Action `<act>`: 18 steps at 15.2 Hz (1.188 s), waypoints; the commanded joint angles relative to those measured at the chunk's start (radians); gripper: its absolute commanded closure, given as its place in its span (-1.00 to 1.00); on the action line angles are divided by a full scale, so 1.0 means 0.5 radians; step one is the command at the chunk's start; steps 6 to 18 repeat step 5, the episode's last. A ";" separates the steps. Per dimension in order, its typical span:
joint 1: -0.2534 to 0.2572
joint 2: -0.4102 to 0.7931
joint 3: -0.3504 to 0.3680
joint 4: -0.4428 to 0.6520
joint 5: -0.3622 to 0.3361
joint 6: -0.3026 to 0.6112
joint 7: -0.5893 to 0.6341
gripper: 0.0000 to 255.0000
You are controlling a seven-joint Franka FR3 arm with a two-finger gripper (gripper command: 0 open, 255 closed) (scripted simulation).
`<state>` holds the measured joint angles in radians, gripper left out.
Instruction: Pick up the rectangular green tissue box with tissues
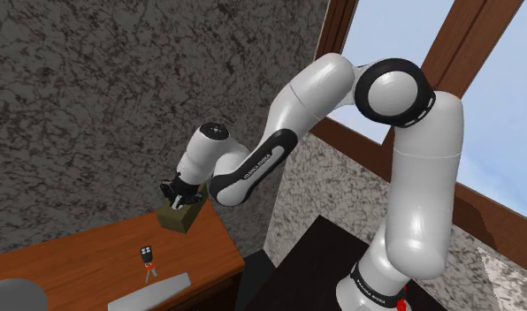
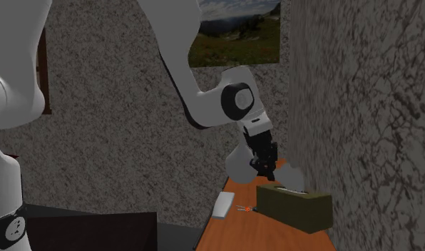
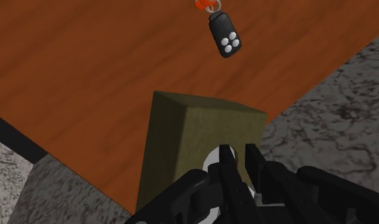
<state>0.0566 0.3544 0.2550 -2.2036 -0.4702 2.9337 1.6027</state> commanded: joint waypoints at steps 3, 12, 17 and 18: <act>-0.071 -0.087 0.087 -0.014 0.095 -0.076 -0.084 1.00; -0.073 -0.091 0.090 -0.015 0.100 -0.079 -0.088 1.00; -0.073 -0.091 0.090 -0.015 0.100 -0.079 -0.088 1.00; -0.073 -0.091 0.090 -0.015 0.100 -0.079 -0.088 1.00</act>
